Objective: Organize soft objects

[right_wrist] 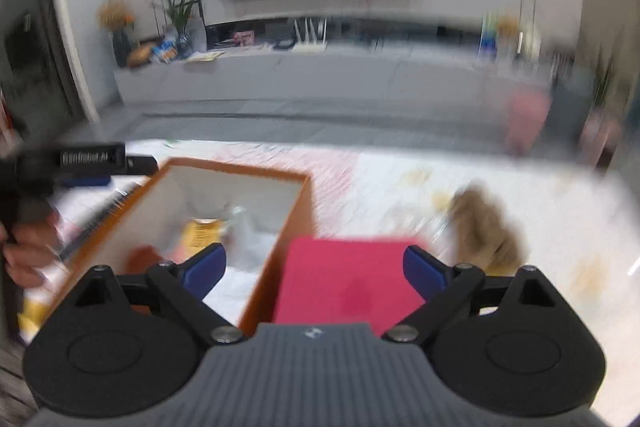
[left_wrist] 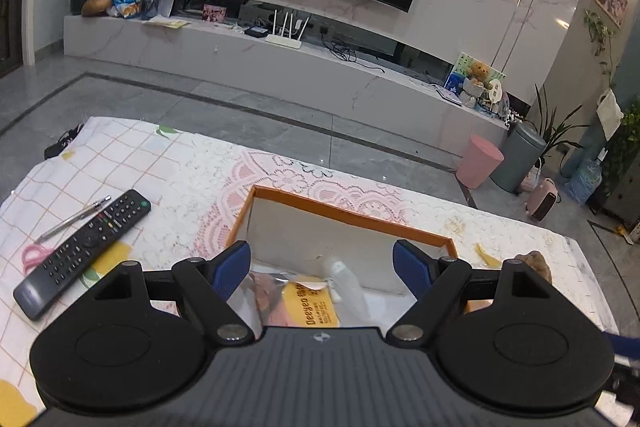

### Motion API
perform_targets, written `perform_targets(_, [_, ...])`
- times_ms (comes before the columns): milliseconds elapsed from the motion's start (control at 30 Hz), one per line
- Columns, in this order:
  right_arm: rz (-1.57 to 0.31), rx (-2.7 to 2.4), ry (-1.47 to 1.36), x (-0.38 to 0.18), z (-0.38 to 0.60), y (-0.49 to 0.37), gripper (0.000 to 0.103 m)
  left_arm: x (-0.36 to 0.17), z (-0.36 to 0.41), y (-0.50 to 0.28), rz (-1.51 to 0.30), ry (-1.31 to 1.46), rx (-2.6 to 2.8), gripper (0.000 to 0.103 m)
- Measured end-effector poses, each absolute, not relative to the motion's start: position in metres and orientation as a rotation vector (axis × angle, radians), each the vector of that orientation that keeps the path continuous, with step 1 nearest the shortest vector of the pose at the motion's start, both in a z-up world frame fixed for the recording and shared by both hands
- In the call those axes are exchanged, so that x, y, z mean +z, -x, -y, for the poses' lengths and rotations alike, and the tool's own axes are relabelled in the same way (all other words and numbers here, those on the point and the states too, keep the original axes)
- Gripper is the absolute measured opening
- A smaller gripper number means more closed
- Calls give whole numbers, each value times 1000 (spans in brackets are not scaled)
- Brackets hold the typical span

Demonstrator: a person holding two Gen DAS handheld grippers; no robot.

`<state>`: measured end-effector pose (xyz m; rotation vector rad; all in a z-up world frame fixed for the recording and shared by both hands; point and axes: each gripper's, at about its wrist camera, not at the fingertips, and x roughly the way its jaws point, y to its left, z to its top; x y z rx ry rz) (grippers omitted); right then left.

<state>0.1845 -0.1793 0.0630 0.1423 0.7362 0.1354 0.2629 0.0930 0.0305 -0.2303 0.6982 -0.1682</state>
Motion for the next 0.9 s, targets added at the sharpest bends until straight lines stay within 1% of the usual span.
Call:
perform_targets(67, [-763, 130, -262, 57, 199, -192, 94, 32, -91, -260, -687, 189, -174, 95])
perform_targets(133, [-754, 112, -298, 56, 212, -195, 94, 34, -91, -258, -665, 152, -152, 95])
perform_targets(333, [-686, -2, -196, 65, 244, -178, 94, 41, -94, -255, -630, 165, -101, 95])
perform_targets(500, [-663, -203, -73, 56, 282, -166, 94, 48, -87, -246, -617, 98, -105, 95])
perform_targets(600, [-671, -294, -38, 54, 298, -160, 94, 57, -87, -237, -599, 111, -91, 95])
perform_targets(667, [-645, -330, -32, 58, 306, -158, 94, 63, -83, -230, -588, 117, -122, 95])
perform_targets(800, [-614, -268, -76, 61, 318, -160, 96, 72, -54, -222, -587, 63, -141, 95])
perform_targets(900, [-628, -247, -75, 54, 325, -163, 96, 77, -25, -212, -556, -8, -140, 95])
